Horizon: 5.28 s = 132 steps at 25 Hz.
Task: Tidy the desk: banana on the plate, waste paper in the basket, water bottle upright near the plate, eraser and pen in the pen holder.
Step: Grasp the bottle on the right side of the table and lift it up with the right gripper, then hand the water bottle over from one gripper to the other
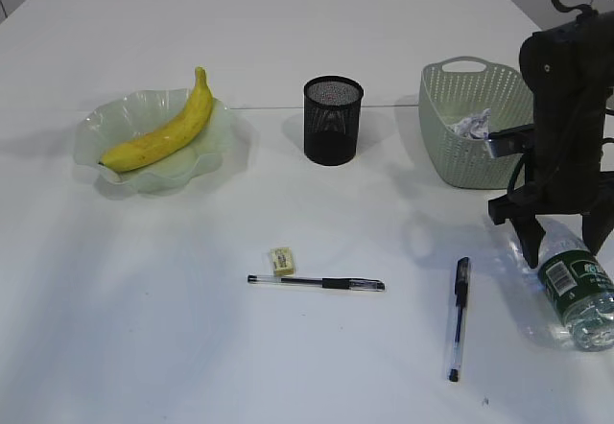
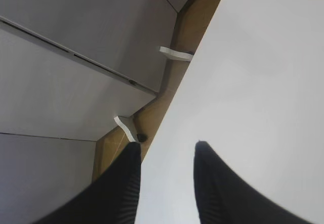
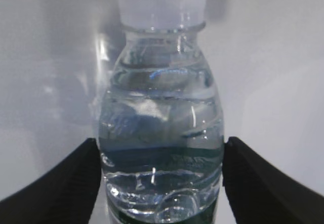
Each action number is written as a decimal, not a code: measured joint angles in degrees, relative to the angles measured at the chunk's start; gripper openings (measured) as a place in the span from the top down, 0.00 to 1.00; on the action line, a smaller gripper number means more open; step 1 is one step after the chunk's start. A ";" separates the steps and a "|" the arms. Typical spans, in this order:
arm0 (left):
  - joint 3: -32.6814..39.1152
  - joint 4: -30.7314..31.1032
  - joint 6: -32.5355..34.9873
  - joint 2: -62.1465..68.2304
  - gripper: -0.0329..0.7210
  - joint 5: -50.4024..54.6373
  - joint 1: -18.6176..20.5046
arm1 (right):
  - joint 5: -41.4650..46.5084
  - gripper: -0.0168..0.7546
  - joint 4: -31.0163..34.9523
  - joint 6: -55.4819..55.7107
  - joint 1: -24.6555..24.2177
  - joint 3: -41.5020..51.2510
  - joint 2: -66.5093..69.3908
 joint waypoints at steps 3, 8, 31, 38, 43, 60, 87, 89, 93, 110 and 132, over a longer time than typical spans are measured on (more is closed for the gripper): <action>0.00 0.00 0.00 0.00 0.64 0.10 0.00 | 0.00 0.26 0.00 0.00 0.00 0.00 0.00; 0.00 0.00 0.00 0.00 0.64 0.33 0.00 | 0.00 0.26 0.00 0.00 0.00 0.00 0.00; 0.00 0.09 0.00 0.00 0.64 1.00 0.00 | 0.00 0.26 -1.50 1.73 0.00 0.00 1.12; 0.00 0.09 0.00 0.00 0.64 1.00 0.00 | -0.27 0.26 -1.50 2.56 0.00 0.00 1.12; 0.00 0.13 0.00 0.00 0.64 1.08 0.00 | -0.71 0.26 -1.13 2.56 0.00 0.00 1.12; 0.00 0.22 0.02 0.00 0.64 1.24 0.00 | -0.92 0.52 -0.43 2.70 0.00 0.00 1.12; 0.00 0.22 0.02 0.00 0.64 1.77 0.00 | -0.26 0.52 9.02 2.68 -0.10 -10.93 -0.16; 0.00 0.22 0.02 0.00 0.64 1.98 0.00 | -0.03 0.52 10.46 1.94 0.01 -11.49 -1.21; 0.00 0.22 0.02 0.00 0.64 2.30 0.00 | 0.28 0.52 13.77 -1.49 0.14 -13.09 -3.04; 0.00 0.22 0.25 0.00 0.64 2.74 -0.33 | -2.94 0.52 47.72 -36.41 0.27 -24.84 -5.54; 0.00 -0.46 1.58 0.00 0.64 3.30 -0.33 | 0.18 0.53 82.67 -66.09 0.27 -30.67 -5.54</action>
